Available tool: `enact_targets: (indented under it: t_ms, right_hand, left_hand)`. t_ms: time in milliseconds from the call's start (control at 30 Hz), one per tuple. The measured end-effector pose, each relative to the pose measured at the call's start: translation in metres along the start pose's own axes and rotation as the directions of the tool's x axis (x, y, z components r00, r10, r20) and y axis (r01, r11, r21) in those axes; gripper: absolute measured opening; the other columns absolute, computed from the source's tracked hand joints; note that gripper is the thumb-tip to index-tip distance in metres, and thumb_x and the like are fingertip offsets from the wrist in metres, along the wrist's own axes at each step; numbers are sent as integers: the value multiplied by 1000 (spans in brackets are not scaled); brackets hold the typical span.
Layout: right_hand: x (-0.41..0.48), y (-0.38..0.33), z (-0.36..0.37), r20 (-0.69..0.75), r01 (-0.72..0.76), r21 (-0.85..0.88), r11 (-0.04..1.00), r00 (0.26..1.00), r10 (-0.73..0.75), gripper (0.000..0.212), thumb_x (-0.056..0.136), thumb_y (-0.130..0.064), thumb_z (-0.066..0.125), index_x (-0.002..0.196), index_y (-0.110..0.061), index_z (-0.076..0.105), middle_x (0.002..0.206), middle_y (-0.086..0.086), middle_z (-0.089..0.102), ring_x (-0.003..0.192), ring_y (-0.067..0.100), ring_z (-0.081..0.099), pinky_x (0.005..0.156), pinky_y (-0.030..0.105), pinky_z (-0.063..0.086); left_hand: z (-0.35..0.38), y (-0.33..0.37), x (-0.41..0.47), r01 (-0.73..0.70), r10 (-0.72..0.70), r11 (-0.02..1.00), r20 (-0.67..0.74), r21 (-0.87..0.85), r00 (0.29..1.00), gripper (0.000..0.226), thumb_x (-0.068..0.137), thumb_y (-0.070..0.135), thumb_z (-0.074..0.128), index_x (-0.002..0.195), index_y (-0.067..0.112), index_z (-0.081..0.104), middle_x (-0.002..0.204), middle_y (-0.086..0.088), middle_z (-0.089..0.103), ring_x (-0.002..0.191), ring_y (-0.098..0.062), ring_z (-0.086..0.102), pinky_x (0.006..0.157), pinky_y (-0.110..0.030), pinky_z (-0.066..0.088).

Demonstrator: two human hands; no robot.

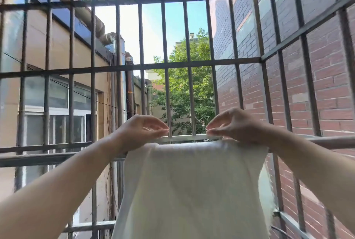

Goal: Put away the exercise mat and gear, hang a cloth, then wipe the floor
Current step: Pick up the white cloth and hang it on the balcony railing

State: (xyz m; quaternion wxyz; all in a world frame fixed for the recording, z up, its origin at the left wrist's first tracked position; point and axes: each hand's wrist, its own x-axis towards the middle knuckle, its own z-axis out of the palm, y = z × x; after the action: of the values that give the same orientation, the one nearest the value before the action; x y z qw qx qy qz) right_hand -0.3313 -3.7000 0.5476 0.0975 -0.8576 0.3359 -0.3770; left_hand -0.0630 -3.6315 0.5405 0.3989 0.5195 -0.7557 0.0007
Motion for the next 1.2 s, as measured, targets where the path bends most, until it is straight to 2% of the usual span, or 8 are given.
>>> enact_targets:
  t_ms: [267, 367, 500, 600, 767, 933, 1067, 1200]
  right_hand:
    - [-35, -27, 6, -68, 110, -173, 979, 990, -124, 12, 73, -40, 74, 80, -31, 74, 79, -20, 68, 69, -7, 62, 56, 7, 43]
    - [-49, -33, 14, -133, 137, -214, 967, 977, -168, 23, 69, -48, 73, 81, -29, 74, 81, -16, 69, 71, 0, 63, 62, 21, 50]
    - [-64, -29, 27, -146, 198, -324, 925, 956, -256, 42, 62, -50, 77, 96, -25, 72, 96, -11, 68, 85, 7, 63, 80, 25, 51]
    - [-67, -17, 34, -249, 215, -350, 912, 917, -312, 33, 64, -36, 83, 92, -23, 74, 95, -5, 72, 83, 13, 67, 80, 29, 52]
    - [-55, -15, 25, -308, 251, -220, 943, 899, -311, 9, 74, -22, 77, 82, -17, 76, 75, -10, 70, 68, -4, 63, 68, 5, 42]
    - [-24, -21, 4, -157, 195, -135, 971, 964, -215, 11, 80, -24, 71, 88, -17, 73, 79, -11, 67, 74, 7, 61, 66, 10, 45]
    - [-4, -15, 7, -96, 144, -18, 989, 985, -145, 9, 79, -21, 73, 88, -19, 73, 79, -16, 66, 76, 6, 63, 71, 18, 50]
    - [-2, -7, 13, -2, 87, -6, 996, 996, -87, 13, 77, -33, 72, 87, -25, 73, 82, -19, 68, 76, -5, 64, 77, 18, 51]
  left_hand:
    - [1, 10, -38, -7, 3, 998, 81, 58, 997, 30, 65, 52, 67, 91, 38, 70, 90, 26, 67, 86, 4, 64, 81, -23, 50]
    - [0, 11, -46, -18, 9, 992, 75, 127, 997, 31, 68, 46, 71, 97, 37, 68, 96, 30, 59, 91, 8, 57, 85, -26, 44]
    - [0, 7, -52, -14, 12, 983, 15, 185, 1000, 27, 70, 49, 70, 96, 43, 65, 99, 21, 61, 98, -4, 57, 86, -31, 43]
    - [0, 3, -53, -12, 22, 971, -42, 238, 999, 31, 64, 63, 62, 90, 46, 65, 96, 14, 63, 93, -9, 59, 81, -35, 49]
    - [-3, 1, -47, 3, 29, 983, -171, 184, 985, 8, 71, 50, 69, 76, 44, 66, 88, 12, 65, 90, -13, 61, 80, -34, 50]
    - [-10, 5, -29, 20, 32, 975, -226, 223, 974, 11, 81, 40, 66, 88, 33, 69, 98, 7, 64, 93, -14, 57, 78, -30, 43]
    - [-10, 6, -20, 60, 34, 926, -241, 372, 970, 19, 80, 35, 70, 99, 33, 68, 106, 8, 69, 91, -12, 63, 79, -30, 50]
    - [16, 25, -23, -79, 98, 975, -83, 207, 992, 17, 88, 33, 59, 104, 32, 68, 104, 6, 69, 88, -8, 65, 82, -32, 53]
